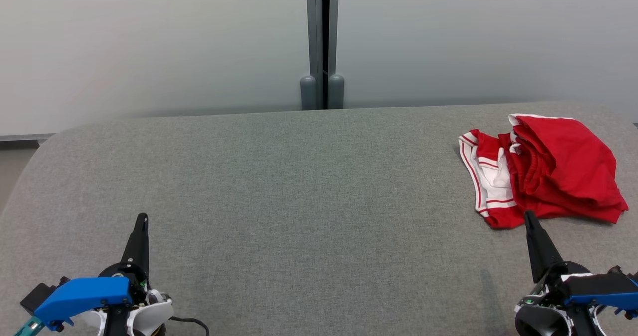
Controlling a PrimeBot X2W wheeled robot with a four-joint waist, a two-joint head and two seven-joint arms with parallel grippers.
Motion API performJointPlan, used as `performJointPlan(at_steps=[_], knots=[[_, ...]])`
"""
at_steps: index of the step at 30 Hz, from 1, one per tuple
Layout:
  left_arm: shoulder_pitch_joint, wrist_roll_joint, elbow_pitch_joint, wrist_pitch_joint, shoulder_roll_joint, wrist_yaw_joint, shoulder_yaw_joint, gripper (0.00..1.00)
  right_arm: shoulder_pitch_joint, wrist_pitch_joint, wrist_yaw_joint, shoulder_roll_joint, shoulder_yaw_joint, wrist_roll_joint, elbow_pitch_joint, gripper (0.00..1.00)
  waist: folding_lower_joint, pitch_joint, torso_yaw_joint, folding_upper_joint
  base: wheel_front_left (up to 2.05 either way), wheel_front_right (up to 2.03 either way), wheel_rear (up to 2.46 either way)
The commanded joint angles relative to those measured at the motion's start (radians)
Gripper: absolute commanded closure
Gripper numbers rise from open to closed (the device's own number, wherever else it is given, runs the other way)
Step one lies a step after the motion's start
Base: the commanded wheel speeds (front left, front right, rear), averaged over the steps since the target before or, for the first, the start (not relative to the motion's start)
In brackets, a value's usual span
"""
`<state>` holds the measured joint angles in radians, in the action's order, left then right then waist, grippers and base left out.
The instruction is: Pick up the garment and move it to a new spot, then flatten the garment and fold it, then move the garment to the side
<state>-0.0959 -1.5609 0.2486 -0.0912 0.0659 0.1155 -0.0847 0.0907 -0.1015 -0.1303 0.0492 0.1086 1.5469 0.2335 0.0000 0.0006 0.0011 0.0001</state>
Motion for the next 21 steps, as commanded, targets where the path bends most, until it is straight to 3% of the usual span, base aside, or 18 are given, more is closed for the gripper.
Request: performJointPlan(at_steps=[1, 21], knots=[[-0.014, -0.018, -0.005, -0.007, -0.003, 0.012, -0.01, 1.0, 0.015, -0.006, -0.001, 0.006, 0.003, 0.024, 0.004, 1.0, 0.0, 0.0, 0.0, -0.0001, 0.0, 0.0, 0.0], [-0.017, -0.057, -0.005, -0.021, -0.013, 0.019, -0.027, 1.0, 0.026, -0.013, -0.001, 0.005, 0.005, 0.069, 0.014, 1.0, 0.0, 0.003, -0.001, -0.0001, 0.0, 0.0, 0.0]])
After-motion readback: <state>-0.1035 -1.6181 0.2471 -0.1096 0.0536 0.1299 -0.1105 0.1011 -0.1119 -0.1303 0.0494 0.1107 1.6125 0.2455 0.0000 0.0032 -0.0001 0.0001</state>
